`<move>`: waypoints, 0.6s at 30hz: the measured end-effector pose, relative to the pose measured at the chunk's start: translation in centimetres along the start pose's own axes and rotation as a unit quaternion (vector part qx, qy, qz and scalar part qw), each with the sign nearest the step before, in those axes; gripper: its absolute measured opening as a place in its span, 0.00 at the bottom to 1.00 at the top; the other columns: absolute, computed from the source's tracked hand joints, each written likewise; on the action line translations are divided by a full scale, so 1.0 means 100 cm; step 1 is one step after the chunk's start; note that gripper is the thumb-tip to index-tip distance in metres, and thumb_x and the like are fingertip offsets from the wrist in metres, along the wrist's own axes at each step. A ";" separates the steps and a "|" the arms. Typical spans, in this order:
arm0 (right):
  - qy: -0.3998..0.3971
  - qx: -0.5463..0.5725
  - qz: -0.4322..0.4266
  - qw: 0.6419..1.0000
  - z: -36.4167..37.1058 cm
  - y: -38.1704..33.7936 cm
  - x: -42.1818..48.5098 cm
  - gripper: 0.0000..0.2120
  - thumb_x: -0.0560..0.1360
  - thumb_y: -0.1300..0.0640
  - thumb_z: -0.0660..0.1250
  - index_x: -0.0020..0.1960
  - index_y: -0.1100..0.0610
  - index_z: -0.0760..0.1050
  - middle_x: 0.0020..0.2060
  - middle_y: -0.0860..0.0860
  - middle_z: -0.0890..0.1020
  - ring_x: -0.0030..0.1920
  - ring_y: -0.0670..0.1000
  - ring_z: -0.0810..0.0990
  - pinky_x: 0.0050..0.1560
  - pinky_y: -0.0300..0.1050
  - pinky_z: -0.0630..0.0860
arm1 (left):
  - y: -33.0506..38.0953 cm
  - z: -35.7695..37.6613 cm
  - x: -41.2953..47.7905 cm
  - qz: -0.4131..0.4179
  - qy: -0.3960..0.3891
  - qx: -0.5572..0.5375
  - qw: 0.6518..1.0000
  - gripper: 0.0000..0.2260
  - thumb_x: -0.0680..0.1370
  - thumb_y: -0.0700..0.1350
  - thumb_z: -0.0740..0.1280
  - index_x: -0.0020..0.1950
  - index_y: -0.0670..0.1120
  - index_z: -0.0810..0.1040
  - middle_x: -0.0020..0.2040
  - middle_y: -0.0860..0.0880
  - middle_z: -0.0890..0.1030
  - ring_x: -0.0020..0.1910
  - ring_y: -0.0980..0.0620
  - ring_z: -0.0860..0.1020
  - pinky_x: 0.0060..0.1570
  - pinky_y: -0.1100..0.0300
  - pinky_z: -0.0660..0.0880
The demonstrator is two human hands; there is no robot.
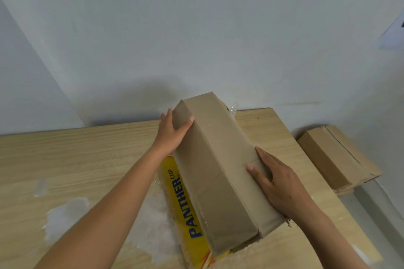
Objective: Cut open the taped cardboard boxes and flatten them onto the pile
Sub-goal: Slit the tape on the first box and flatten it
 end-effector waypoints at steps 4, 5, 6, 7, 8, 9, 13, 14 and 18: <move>0.006 -0.019 0.008 1.000 0.001 -0.003 0.001 0.29 0.78 0.42 0.58 0.75 0.52 0.59 0.72 0.47 0.66 0.71 0.47 0.65 0.67 0.38 0.60 | -0.041 0.003 -0.014 -0.104 -0.012 -0.142 0.984 0.46 0.71 0.60 0.71 0.79 0.50 0.47 0.77 0.46 0.60 0.71 0.45 0.67 0.70 0.46 0.65; 0.007 -0.024 0.007 1.000 0.001 -0.004 0.000 0.29 0.78 0.42 0.57 0.75 0.53 0.59 0.72 0.47 0.66 0.71 0.47 0.65 0.67 0.38 0.61 | -0.046 0.003 -0.018 -0.116 -0.006 -0.166 0.979 0.46 0.71 0.58 0.73 0.79 0.47 0.49 0.75 0.45 0.64 0.69 0.45 0.70 0.69 0.47 0.67; 0.006 -0.028 0.007 1.000 0.001 -0.005 0.000 0.29 0.78 0.43 0.57 0.75 0.53 0.59 0.72 0.47 0.66 0.71 0.47 0.65 0.66 0.38 0.61 | -0.049 0.000 -0.021 -0.118 0.010 -0.184 0.976 0.44 0.71 0.56 0.73 0.78 0.45 0.52 0.72 0.45 0.68 0.66 0.46 0.72 0.68 0.48 0.68; 0.007 -0.031 0.008 0.999 0.002 -0.005 -0.001 0.29 0.78 0.42 0.57 0.75 0.53 0.59 0.72 0.47 0.67 0.71 0.47 0.66 0.66 0.38 0.61 | -0.050 -0.007 -0.024 -0.112 0.039 -0.194 0.974 0.40 0.71 0.53 0.74 0.77 0.43 0.57 0.69 0.45 0.71 0.64 0.47 0.74 0.66 0.50 0.69; 0.008 -0.034 0.009 0.999 0.002 -0.005 -0.002 0.29 0.78 0.42 0.57 0.76 0.53 0.59 0.72 0.48 0.67 0.71 0.47 0.66 0.66 0.39 0.61 | -0.048 -0.018 -0.025 -0.097 0.075 -0.197 0.973 0.35 0.72 0.49 0.74 0.74 0.42 0.64 0.67 0.46 0.74 0.61 0.47 0.76 0.62 0.53 0.72; 0.009 -0.035 0.010 0.999 0.001 -0.005 -0.003 0.29 0.78 0.42 0.57 0.76 0.53 0.59 0.72 0.48 0.67 0.71 0.48 0.66 0.66 0.39 0.61 | -0.041 -0.030 -0.028 -0.073 0.113 -0.201 0.970 0.29 0.73 0.45 0.73 0.71 0.42 0.69 0.65 0.46 0.76 0.58 0.48 0.77 0.59 0.54 0.74; 0.014 -0.024 0.006 1.000 0.001 -0.004 -0.006 0.30 0.78 0.41 0.56 0.76 0.53 0.59 0.72 0.48 0.67 0.70 0.48 0.67 0.66 0.40 0.63 | 0.012 -0.070 -0.043 0.030 0.209 -0.254 0.944 0.23 0.77 0.38 0.66 0.72 0.44 0.67 0.57 0.49 0.78 0.49 0.54 0.77 0.45 0.63 0.74; 0.015 -0.020 0.004 1.000 0.001 -0.004 -0.007 0.30 0.78 0.41 0.56 0.76 0.53 0.58 0.72 0.48 0.68 0.70 0.48 0.67 0.66 0.41 0.63 | 0.030 -0.072 -0.048 0.055 0.208 -0.267 0.939 0.24 0.78 0.38 0.65 0.73 0.45 0.65 0.58 0.50 0.78 0.51 0.54 0.76 0.47 0.64 0.74; 0.014 -0.011 0.008 1.000 0.001 -0.003 -0.009 0.30 0.78 0.40 0.56 0.75 0.53 0.58 0.71 0.49 0.68 0.68 0.50 0.69 0.65 0.44 0.65 | 0.086 -0.050 -0.060 0.134 0.144 -0.311 0.930 0.20 0.78 0.35 0.62 0.69 0.47 0.68 0.62 0.49 0.77 0.60 0.54 0.76 0.58 0.61 0.73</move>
Point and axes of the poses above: each hand's wrist, its own x-axis towards the middle knuckle, its own z-axis out of the palm, y = z × x, the point moved 7 cm from there along x, towards the middle knuckle
